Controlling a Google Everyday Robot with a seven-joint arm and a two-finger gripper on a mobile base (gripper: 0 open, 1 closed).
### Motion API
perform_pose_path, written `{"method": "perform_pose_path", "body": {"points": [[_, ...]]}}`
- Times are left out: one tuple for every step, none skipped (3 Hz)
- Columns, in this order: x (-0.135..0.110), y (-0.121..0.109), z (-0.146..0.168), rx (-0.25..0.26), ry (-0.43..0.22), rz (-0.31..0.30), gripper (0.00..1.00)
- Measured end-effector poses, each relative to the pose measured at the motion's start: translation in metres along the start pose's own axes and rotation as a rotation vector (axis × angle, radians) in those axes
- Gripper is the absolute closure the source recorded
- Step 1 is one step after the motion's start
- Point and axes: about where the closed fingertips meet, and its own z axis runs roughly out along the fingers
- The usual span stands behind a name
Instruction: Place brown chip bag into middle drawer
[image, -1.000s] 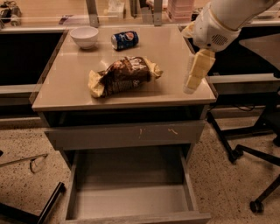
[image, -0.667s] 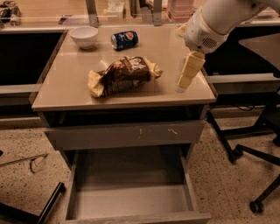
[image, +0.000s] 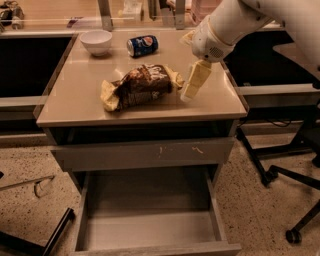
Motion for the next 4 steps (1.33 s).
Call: {"method": "perform_pose_path", "body": {"points": [[-0.017, -0.014, 0.025, -0.031, -0.043, -0.033, 0.00], [-0.033, -0.020, 0.045, -0.058, -0.083, -0.056, 0.00], [-0.044, -0.020, 0.065, -0.098, -0.116, -0.066, 0.00], [-0.052, -0.016, 0.081, -0.139, -0.146, -0.065, 0.00]]}}
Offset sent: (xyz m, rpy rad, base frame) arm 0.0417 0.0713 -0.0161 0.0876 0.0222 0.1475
